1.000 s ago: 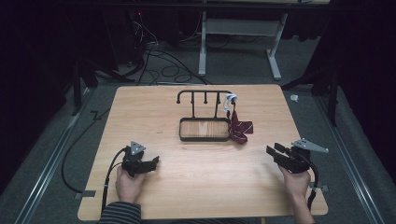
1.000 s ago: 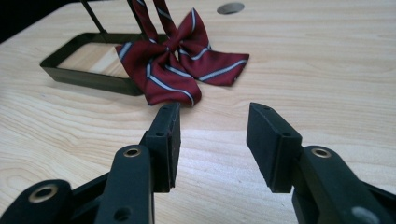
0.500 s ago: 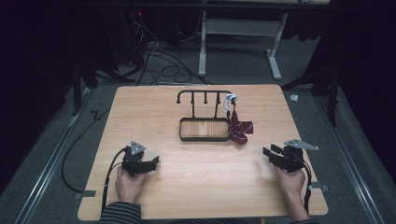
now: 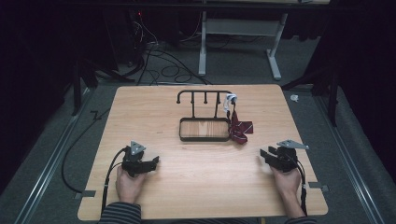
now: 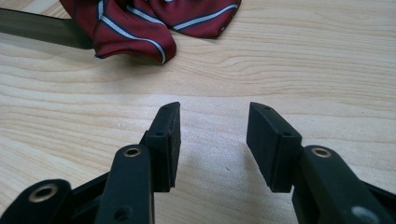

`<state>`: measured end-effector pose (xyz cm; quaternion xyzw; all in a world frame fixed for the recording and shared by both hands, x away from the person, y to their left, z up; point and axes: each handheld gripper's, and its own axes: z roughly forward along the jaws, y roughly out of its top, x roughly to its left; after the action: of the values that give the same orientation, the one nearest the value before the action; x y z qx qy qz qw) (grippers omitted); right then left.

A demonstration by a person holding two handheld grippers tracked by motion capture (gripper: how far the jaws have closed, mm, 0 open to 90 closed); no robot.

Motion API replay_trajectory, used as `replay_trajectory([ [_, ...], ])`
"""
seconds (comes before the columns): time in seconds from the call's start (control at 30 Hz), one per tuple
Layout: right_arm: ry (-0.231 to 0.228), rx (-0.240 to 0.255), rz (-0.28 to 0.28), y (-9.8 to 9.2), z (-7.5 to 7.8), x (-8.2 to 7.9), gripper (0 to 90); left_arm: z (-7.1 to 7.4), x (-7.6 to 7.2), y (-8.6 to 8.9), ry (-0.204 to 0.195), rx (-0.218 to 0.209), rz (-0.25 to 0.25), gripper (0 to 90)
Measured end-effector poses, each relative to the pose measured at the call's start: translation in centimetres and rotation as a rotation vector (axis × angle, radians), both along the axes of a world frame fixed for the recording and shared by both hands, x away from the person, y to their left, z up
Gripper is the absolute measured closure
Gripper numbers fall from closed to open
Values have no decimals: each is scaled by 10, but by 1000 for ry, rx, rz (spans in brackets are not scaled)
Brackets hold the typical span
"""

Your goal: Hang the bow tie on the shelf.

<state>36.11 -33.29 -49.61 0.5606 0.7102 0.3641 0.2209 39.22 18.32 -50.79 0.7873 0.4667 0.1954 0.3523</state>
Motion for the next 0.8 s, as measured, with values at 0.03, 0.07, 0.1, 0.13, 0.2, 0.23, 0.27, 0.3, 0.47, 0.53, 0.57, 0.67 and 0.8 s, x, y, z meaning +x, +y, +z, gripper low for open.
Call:
replay_trajectory([
  [0.03, 3, -2, -2, 1, -1, 0, 565, 0, 0, 0, 0, 0, 0, 229],
  [0.07, 0, -6, -5, 1, -2, 1, 565, 0, 0, 0, 0, 0, 0, 229],
  [0.1, 3, -11, -6, 2, -2, 2, 565, 0, 0, 0, 0, 0, 0, 229],
  [0.13, 7, -19, -3, 3, -3, 2, 565, 0, 0, 0, 0, 0, 0, 229],
  [0.2, 9, -47, -4, 5, -4, 3, 564, 0, 0, 0, 0, 0, 0, 229],
  [0.23, 5, -63, -6, 7, -4, 3, 563, 0, 0, 0, 0, 0, 0, 229],
  [0.27, 7, -74, -3, 8, -4, 3, 562, 0, 0, 0, 0, 0, 0, 229],
  [0.3, 12, -80, -5, 9, -4, 3, 561, 0, 0, 0, 0, 0, 0, 229],
  [0.47, 14, -120, -7, 11, -5, 4, 533, 0, 0, 0, 0, 0, 0, 229],
  [0.53, 17, -117, -15, 11, -5, 4, 501, 0, 0, 0, 0, 0, 0, 229],
  [0.57, 17, -119, -14, 11, -5, 4, 489, 0, 0, 0, 0, 0, 0, 229],
  [0.67, 20, -120, -14, 11, -5, 4, 458, 0, 0, 0, 0, 0, 0, 229],
  [0.8, 21, -119, -14, 11, -5, 4, 455, 0, 0, 0, 0, 0, 0, 229],
])
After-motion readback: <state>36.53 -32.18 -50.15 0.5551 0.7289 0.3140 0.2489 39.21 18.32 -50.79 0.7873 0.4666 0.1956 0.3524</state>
